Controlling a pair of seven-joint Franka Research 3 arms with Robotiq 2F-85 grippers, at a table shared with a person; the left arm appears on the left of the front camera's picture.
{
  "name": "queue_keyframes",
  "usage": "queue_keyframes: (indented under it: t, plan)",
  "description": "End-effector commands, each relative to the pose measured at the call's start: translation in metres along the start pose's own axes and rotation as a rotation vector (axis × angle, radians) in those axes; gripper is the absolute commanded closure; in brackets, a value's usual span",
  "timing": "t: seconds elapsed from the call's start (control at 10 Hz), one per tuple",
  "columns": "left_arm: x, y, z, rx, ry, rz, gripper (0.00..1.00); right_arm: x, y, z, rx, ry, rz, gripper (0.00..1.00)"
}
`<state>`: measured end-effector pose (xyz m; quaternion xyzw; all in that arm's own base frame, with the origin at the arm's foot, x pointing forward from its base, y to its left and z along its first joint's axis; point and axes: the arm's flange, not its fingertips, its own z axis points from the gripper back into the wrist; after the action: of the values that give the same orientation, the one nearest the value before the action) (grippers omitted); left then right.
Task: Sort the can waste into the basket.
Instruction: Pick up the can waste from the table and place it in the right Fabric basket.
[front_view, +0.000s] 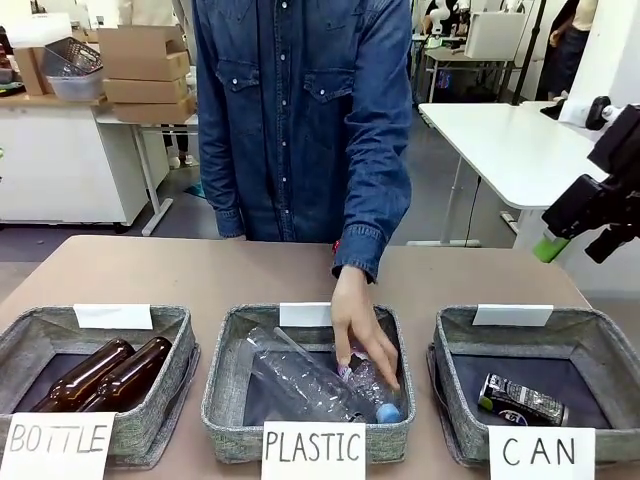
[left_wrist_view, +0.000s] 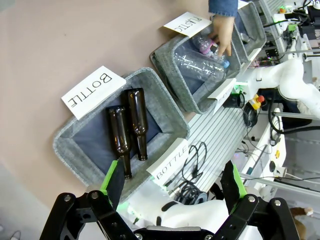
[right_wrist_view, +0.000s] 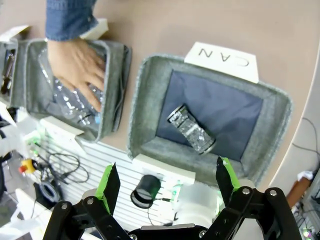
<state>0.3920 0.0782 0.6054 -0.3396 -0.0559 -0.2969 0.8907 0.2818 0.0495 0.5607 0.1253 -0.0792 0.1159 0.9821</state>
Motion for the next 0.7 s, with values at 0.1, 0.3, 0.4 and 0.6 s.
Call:
queue_keyframes:
  t: [0.1, 0.3, 0.4, 0.6]
  plan:
    - [-0.003, 0.001, 0.0, 0.011, 0.004, -0.017, 0.0, 0.006, 0.0, -0.002, -0.013, -0.006, 0.011, 0.0]
    - [-0.003, 0.001, 0.0, 0.011, 0.004, -0.017, 0.0, 0.019, 0.007, 0.001, 0.015, -0.057, 0.076, 0.0]
    - [-0.003, 0.001, 0.0, 0.011, 0.004, -0.017, 0.0, 0.046, 0.015, -0.001, 0.015, -0.09, 0.153, 0.0]
    - [-0.003, 0.001, 0.0, 0.011, 0.004, -0.017, 0.0, 0.122, 0.028, -0.023, 0.022, -0.115, 0.249, 0.0]
